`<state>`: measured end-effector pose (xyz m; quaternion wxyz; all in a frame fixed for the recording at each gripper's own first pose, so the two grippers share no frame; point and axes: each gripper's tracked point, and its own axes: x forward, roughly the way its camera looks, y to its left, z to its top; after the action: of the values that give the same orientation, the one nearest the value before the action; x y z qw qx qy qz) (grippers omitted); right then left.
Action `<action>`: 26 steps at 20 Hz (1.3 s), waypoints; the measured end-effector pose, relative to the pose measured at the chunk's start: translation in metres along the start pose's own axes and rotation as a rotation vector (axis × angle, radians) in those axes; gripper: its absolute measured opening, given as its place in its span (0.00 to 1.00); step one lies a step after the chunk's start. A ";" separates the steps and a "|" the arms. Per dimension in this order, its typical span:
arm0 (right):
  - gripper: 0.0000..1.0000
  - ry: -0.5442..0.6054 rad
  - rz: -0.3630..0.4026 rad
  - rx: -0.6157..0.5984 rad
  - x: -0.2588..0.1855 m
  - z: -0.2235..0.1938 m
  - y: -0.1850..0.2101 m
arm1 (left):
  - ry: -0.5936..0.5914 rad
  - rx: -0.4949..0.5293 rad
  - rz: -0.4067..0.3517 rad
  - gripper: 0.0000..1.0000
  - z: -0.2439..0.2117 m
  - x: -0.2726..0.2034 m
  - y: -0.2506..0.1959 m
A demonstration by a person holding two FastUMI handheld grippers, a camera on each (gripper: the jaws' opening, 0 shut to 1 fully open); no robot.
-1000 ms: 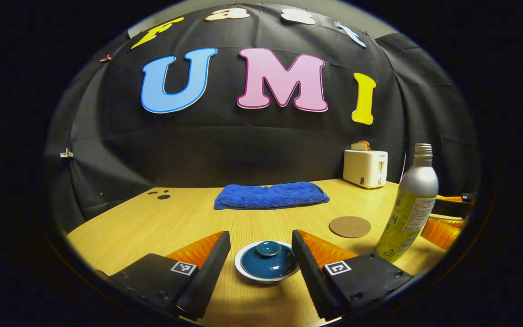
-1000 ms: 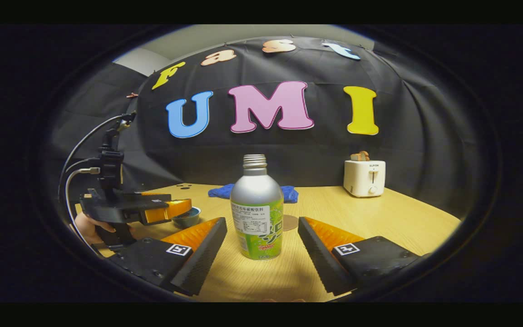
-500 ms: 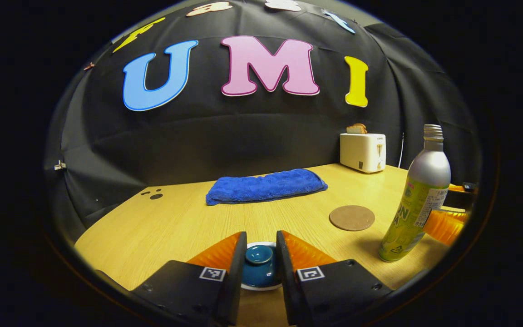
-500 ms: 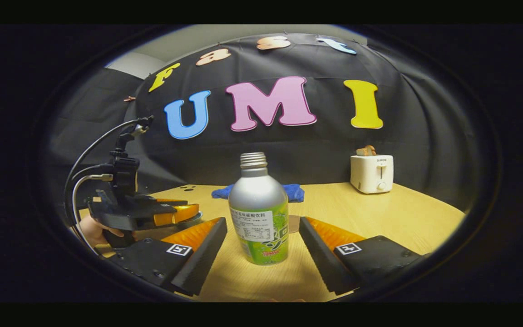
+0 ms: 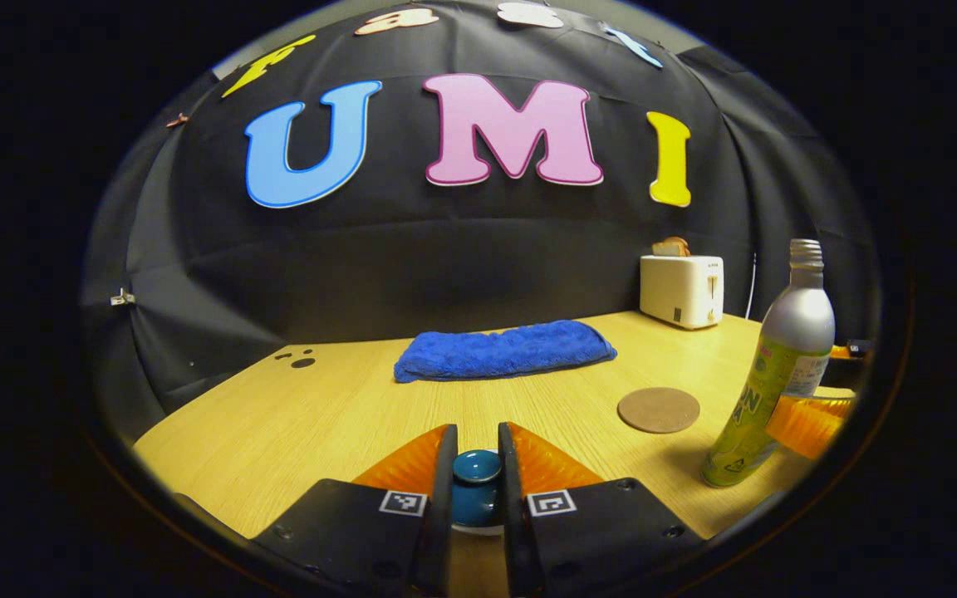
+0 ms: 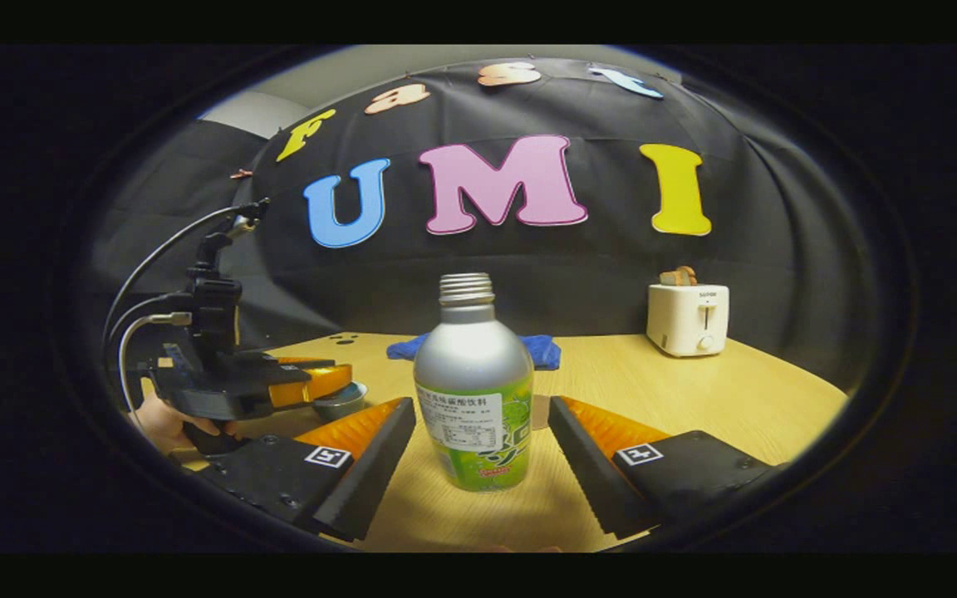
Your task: Open the teacup lid with one hand, grasp the water bottle and pour water into the teacup with the other hand; after pouring, place the water bottle on the coaster and then close the teacup lid.
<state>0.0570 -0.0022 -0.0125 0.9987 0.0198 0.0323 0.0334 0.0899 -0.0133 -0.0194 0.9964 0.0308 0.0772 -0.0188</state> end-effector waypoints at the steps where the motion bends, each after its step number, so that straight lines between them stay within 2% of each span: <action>1: 0.99 -0.001 -0.003 0.000 0.002 0.000 -0.001 | -0.006 -0.011 -0.002 0.31 -0.001 -0.001 0.000; 6: 0.99 0.011 0.014 -0.006 0.012 -0.002 0.004 | -0.027 -0.075 0.021 0.30 0.001 -0.016 0.012; 14: 1.00 0.024 0.049 -0.020 0.038 -0.004 0.013 | -0.103 -0.125 0.116 0.30 0.021 -0.064 0.044; 17: 1.00 0.043 0.064 -0.042 0.045 -0.009 0.018 | -0.112 -0.196 0.103 0.29 0.024 -0.077 0.051; 19: 1.00 0.037 0.059 -0.065 0.047 -0.006 0.019 | -0.113 -0.208 0.103 0.29 0.023 -0.080 0.057; 20: 0.94 0.032 0.057 -0.066 0.049 -0.005 0.019 | -0.107 -0.193 0.113 0.29 0.020 -0.080 0.062; 21: 0.82 0.034 0.060 -0.062 0.049 -0.005 0.020 | -0.103 -0.184 0.119 0.29 0.020 -0.081 0.066; 22: 0.84 0.036 0.068 -0.066 0.050 -0.007 0.022 | -0.105 -0.185 0.121 0.31 0.021 -0.081 0.067; 26: 0.81 0.048 0.086 -0.136 0.057 -0.005 0.026 | -0.104 -0.189 0.115 0.29 0.018 -0.088 0.066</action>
<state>0.1115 0.0275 -0.0199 0.9943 -0.0477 0.0528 0.0790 0.0082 0.0540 0.0156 0.9969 -0.0599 0.0252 0.0441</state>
